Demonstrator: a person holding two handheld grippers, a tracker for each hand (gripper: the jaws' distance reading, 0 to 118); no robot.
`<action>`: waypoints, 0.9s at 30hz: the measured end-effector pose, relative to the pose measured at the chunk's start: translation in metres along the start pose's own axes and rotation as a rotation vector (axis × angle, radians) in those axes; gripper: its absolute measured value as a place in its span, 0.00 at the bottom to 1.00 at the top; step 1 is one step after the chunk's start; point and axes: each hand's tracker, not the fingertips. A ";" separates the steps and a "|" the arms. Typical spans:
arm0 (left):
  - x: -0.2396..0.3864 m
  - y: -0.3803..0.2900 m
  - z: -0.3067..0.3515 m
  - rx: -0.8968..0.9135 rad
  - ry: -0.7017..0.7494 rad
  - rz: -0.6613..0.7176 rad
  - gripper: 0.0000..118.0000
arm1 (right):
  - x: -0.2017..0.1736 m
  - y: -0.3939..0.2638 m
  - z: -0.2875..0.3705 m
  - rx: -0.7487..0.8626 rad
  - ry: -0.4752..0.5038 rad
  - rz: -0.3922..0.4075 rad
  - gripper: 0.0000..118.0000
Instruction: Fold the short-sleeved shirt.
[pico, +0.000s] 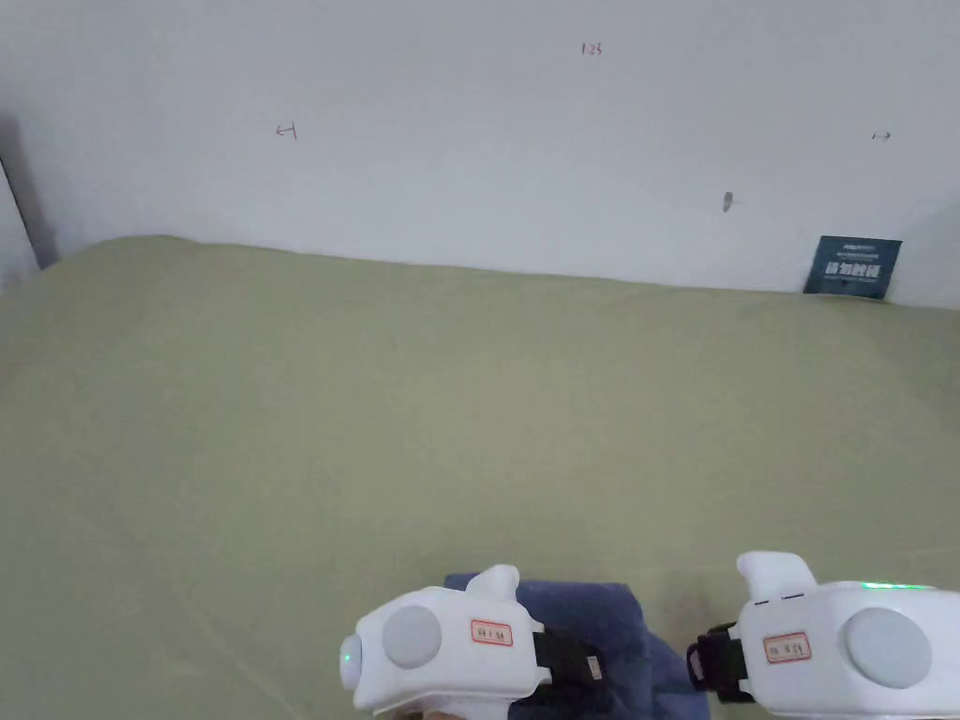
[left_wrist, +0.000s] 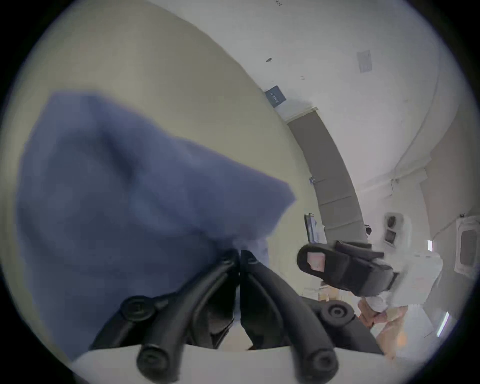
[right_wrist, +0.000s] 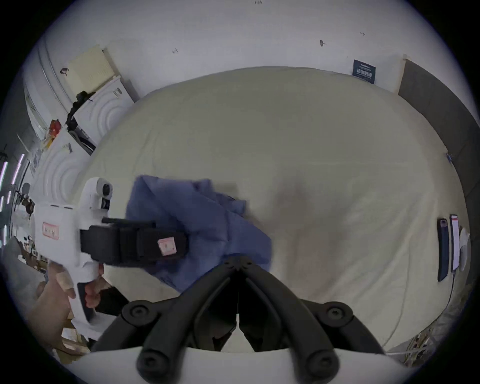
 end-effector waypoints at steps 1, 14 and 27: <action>0.001 0.005 0.017 0.010 -0.014 -0.028 0.04 | -0.006 0.006 0.000 0.012 0.027 0.005 0.00; -0.088 0.025 0.136 0.100 0.109 0.069 0.04 | -0.003 0.005 -0.102 -0.171 0.236 -0.095 0.00; -0.113 0.019 0.049 0.012 -0.205 0.222 0.91 | -0.003 0.003 -0.085 -0.162 0.202 -0.055 0.00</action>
